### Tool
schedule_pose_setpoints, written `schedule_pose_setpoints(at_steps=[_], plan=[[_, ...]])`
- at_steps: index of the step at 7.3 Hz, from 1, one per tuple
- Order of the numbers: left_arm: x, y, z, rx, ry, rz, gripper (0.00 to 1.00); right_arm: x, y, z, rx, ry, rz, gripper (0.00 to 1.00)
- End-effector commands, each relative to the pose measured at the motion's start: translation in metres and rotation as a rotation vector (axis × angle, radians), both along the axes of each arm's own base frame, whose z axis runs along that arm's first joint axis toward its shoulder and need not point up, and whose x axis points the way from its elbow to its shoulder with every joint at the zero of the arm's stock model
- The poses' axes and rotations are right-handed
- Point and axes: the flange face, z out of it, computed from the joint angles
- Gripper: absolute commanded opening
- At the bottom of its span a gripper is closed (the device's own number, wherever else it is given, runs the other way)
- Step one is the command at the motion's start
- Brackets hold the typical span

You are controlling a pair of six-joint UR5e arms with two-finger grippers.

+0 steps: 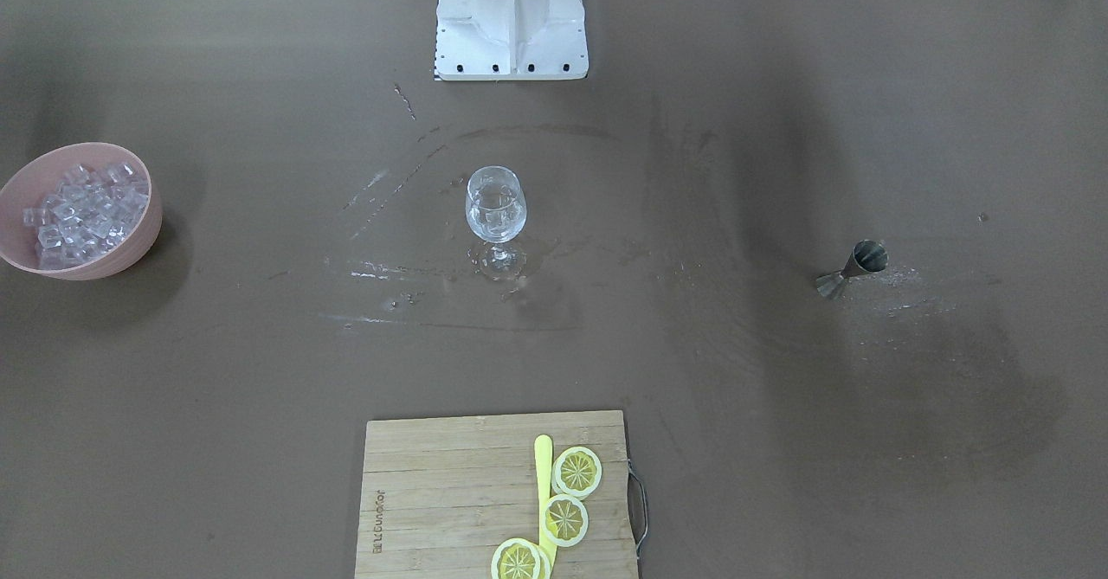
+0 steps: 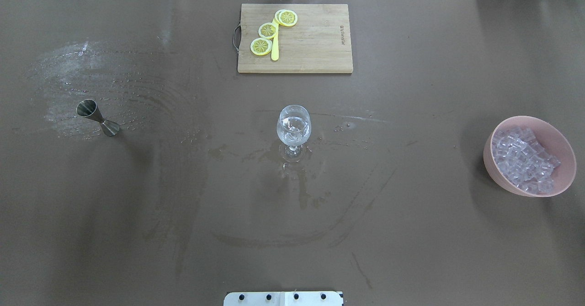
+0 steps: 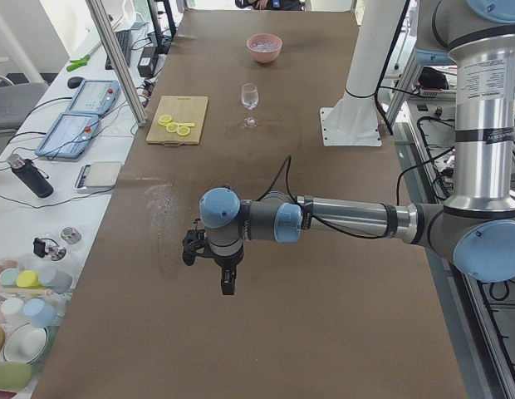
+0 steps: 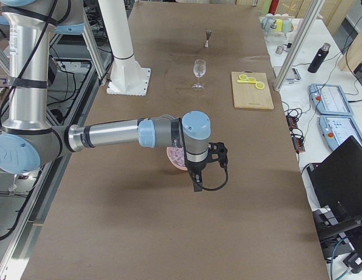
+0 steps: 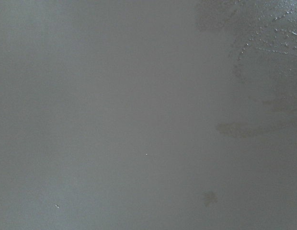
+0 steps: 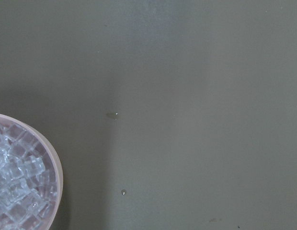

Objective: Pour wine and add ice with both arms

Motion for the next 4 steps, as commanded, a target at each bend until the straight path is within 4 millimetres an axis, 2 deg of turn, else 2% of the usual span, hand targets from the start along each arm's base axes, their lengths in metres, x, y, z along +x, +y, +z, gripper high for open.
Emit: schedule_pose_setpoints(at_steps=[1, 4], plan=[[0.0004, 0.0001, 0.0015, -0.003, -0.001, 0.001, 0.99, -0.0006, 0.0007, -0.0072, 0.014, 0.0, -0.002, 1.0], [-0.0002, 0.0002, 0.0014, -0.004, 0.001, -0.001, 0.99, -0.0006, 0.0025, -0.0052, 0.009, 0.0, -0.001, 1.0]])
